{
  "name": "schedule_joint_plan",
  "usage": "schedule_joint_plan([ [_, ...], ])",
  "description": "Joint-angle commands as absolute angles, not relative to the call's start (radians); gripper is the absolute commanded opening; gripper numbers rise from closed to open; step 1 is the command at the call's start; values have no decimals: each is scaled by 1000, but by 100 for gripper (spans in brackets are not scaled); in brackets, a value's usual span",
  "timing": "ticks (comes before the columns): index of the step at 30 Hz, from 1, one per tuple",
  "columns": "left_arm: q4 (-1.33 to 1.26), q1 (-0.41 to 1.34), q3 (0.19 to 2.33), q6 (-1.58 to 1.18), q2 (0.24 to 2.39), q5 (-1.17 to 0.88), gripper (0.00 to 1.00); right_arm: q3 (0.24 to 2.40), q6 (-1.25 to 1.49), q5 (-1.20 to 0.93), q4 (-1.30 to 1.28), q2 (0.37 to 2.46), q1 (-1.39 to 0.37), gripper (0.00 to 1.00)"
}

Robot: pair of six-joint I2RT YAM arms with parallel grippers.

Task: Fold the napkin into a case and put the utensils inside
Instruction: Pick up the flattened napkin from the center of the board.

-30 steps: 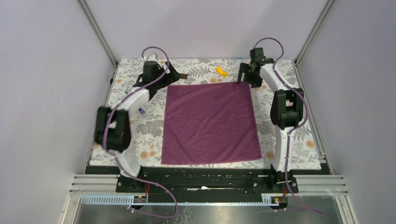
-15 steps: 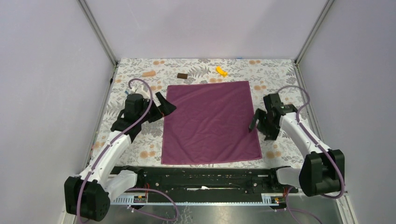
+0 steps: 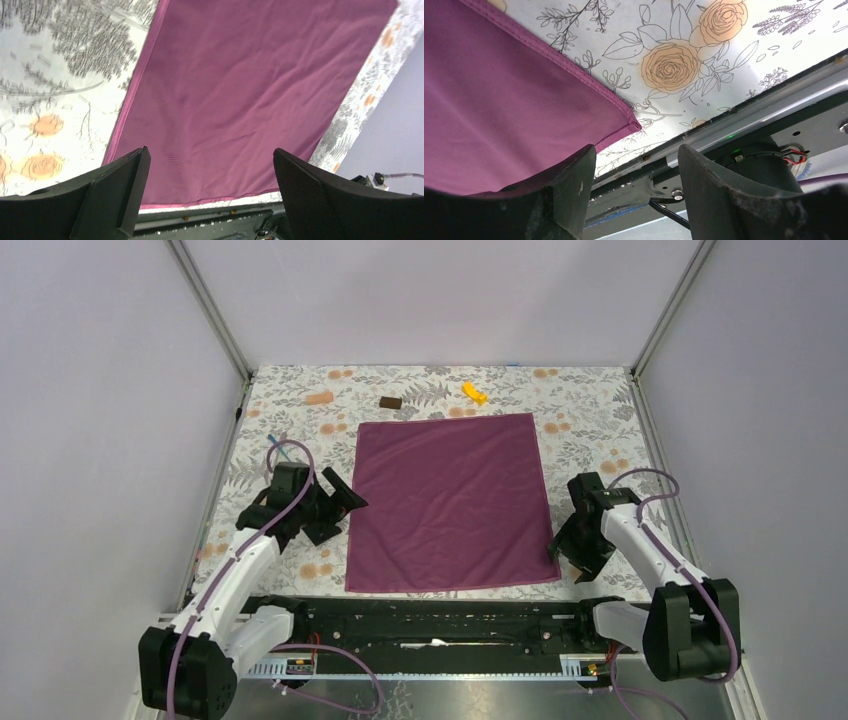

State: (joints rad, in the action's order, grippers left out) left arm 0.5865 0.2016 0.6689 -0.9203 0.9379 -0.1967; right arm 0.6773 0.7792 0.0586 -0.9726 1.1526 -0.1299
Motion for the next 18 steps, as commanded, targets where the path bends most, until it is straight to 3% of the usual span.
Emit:
schedule_joint_plan([
  [1,646,199,644,-992,944,-220,99,658,869,41,-940,1182,-127,67],
  [9,697,212,647,-1035,873,-145,99,608,929,13,-844,1237,-127,57],
  [18,824,325,685,-1153,830,-8,99,553,977,43,-775,1270,-127,52],
])
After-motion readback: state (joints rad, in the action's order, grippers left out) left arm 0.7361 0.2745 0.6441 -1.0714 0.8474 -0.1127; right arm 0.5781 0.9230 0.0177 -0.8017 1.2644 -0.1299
